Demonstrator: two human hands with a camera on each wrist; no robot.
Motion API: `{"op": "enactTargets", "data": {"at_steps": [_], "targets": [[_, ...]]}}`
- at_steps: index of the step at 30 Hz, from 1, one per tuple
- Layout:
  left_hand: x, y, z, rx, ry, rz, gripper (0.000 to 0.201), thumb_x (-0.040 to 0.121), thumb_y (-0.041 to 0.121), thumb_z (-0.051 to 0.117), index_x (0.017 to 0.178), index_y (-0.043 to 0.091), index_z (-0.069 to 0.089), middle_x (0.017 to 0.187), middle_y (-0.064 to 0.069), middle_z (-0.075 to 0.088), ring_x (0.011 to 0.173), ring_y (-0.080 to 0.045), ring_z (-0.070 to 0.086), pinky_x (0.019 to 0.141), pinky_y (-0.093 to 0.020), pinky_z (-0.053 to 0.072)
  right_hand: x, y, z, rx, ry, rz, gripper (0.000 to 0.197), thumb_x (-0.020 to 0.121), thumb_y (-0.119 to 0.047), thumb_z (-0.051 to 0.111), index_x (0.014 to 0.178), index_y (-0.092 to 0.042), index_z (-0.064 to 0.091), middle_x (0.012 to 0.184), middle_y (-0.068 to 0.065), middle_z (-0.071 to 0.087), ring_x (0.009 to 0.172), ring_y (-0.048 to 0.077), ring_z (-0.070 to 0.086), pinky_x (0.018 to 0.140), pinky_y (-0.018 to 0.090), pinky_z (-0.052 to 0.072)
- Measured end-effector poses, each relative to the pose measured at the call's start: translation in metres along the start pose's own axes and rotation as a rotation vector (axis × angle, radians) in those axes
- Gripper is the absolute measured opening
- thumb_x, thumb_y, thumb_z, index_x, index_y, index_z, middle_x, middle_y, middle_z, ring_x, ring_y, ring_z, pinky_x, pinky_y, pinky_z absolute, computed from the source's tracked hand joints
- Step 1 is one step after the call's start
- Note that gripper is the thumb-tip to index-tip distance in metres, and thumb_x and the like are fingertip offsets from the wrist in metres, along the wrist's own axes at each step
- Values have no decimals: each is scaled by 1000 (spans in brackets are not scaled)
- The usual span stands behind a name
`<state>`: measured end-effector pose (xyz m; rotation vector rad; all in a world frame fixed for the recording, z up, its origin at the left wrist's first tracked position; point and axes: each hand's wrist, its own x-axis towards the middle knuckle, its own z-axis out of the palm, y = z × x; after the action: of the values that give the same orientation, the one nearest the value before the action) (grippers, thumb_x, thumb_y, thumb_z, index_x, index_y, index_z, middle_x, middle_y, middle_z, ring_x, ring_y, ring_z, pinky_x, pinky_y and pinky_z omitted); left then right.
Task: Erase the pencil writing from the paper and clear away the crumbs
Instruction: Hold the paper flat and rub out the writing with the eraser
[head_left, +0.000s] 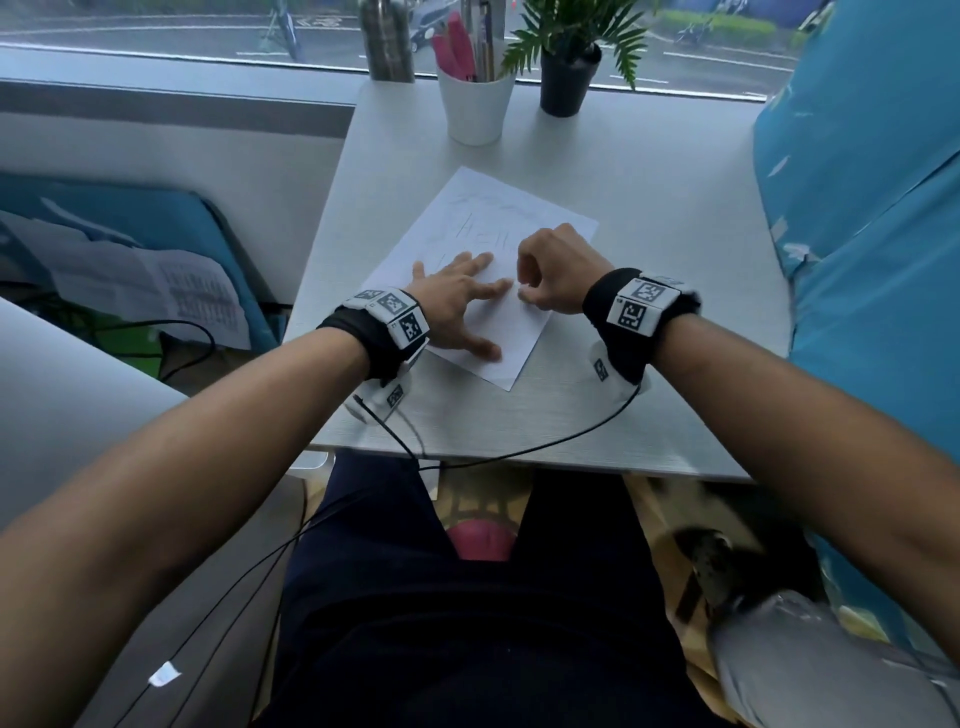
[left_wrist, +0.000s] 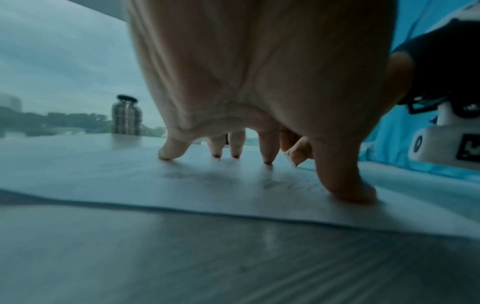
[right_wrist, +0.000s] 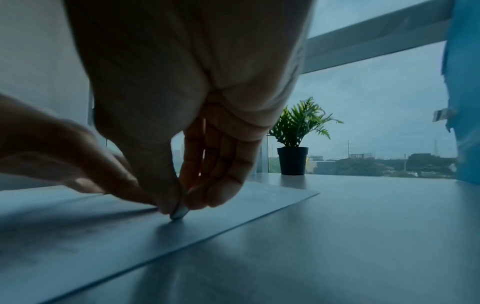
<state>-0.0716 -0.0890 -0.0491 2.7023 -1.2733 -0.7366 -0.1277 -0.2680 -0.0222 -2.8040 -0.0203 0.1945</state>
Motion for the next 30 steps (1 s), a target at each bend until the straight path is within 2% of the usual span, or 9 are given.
{"op": "enactTargets", "data": {"at_steps": [3, 6, 10, 12, 16, 20, 22, 25, 30], "targets": [[-1, -2, 4, 22, -76, -15, 132, 50, 84, 71, 153, 44, -3, 161, 7, -23, 148, -16, -22, 111, -69, -9, 1, -5, 2, 20, 13, 69, 5, 77, -13, 70, 81, -14, 72, 86, 9, 67, 83, 27, 65, 76, 34, 56], [0, -2, 6, 22, -118, -35, 143, 39, 87, 72, 150, 49, -11, 157, 10, -32, 144, -15, -31, 109, -68, -16, -6, -15, 18, 43, 28, 82, 13, 81, -13, 66, 92, -14, 73, 97, 14, 65, 84, 28, 64, 80, 35, 55], [1, 1, 6, 15, -144, -63, 142, 38, 85, 74, 149, 52, -8, 156, 11, -35, 144, -17, -33, 108, -70, -16, -28, -33, 26, 41, -100, -87, 8, 81, -13, 66, 82, -10, 73, 83, 6, 68, 75, 21, 58, 70, 27, 45], [1, 4, 5, 27, -152, -77, 142, 37, 85, 74, 148, 54, -9, 155, 10, -36, 144, -19, -33, 107, -71, -14, -22, -26, 15, 83, -83, -64, 9, 78, -12, 67, 80, -9, 75, 77, 7, 70, 71, 21, 62, 65, 21, 41], [4, 8, 2, 40, -171, -115, 147, 34, 86, 74, 144, 56, -18, 154, 10, -38, 144, -22, -33, 104, -73, -11, -9, -13, 8, 78, 24, 69, 10, 77, -12, 68, 82, -8, 76, 80, 7, 65, 87, 27, 63, 76, 31, 53], [6, 6, 4, 52, -189, -125, 154, 19, 92, 66, 142, 57, -20, 153, 11, -40, 143, -23, -33, 105, -76, -9, -35, -41, 20, 36, -168, -127, 7, 77, -14, 72, 80, -12, 78, 77, 1, 70, 75, 16, 60, 74, 26, 49], [7, 6, 2, 60, -192, -128, 152, 22, 92, 67, 142, 58, -20, 153, 11, -40, 143, -24, -33, 105, -76, -8, -28, -33, 9, 62, -137, -76, 8, 76, -12, 72, 81, -10, 78, 76, 1, 72, 72, 16, 63, 74, 25, 51], [8, 6, 2, 63, -205, -138, 149, 32, 87, 73, 144, 55, -20, 153, 10, -40, 143, -24, -34, 106, -76, -7, -9, -12, -2, 41, 11, 38, 9, 75, -9, 68, 77, -5, 76, 77, 8, 68, 81, 28, 64, 78, 32, 52], [9, 2, 5, 28, -183, -114, 151, 26, 90, 70, 143, 56, -20, 152, 11, -41, 142, -24, -35, 105, -75, -12, -28, -37, 18, -7, -136, -84, 7, 73, -10, 68, 72, -7, 74, 72, 8, 69, 69, 21, 63, 67, 34, 54]]}}
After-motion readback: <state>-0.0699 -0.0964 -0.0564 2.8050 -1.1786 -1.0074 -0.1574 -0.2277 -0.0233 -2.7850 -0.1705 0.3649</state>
